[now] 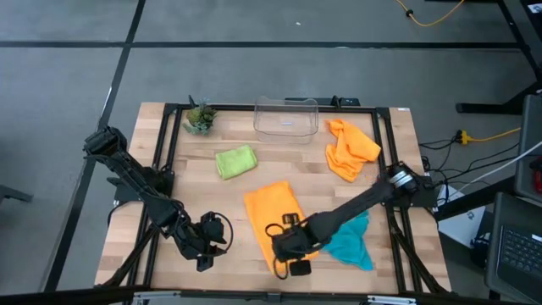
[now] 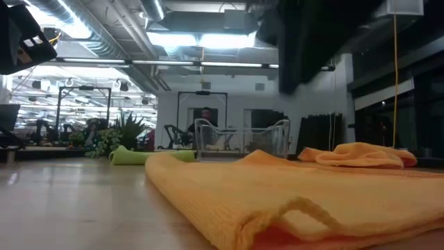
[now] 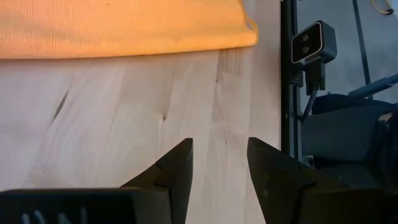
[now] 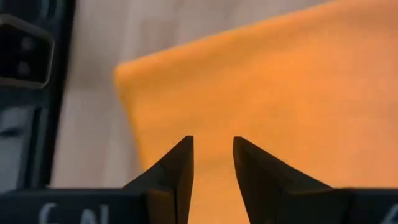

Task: Fold microfiber towels
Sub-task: Fold the bottom microfiber cloth

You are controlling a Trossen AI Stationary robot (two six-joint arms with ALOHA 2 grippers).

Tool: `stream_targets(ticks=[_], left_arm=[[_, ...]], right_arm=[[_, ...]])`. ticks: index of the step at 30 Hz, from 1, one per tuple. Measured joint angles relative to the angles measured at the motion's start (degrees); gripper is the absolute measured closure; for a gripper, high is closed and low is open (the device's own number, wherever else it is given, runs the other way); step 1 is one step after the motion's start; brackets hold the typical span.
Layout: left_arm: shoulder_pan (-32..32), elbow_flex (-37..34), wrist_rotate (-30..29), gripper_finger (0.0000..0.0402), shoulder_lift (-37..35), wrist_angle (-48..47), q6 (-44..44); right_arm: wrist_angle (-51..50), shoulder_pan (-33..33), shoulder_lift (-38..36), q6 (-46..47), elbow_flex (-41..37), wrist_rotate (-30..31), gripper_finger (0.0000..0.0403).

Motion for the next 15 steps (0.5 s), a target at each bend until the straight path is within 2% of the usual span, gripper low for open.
stream_targets(ticks=[5, 8, 13, 15], left_arm=[[0.62, 0.0, -0.52, 0.0257, 0.0, 1.29, 0.0], [1.14, 0.0, -0.55, 0.0257, 0.0, 3.0, 0.0], [1.45, 0.0, -0.56, 0.0257, 0.0, 3.48, 0.02], [1.45, 0.0, -0.56, 0.0257, 0.0, 3.46, 0.01]], right_arm=[[0.92, 2.49, -3.72, 0.59, -0.02, 16.12, 0.0287], [1.24, 2.99, -3.77, 3.15, -0.55, 22.45, 0.0287], [7.68, 1.55, -3.73, 9.16, -8.32, 21.5, 0.0287], [14.43, 0.83, -3.73, 9.59, -13.37, 20.85, 0.0287]])
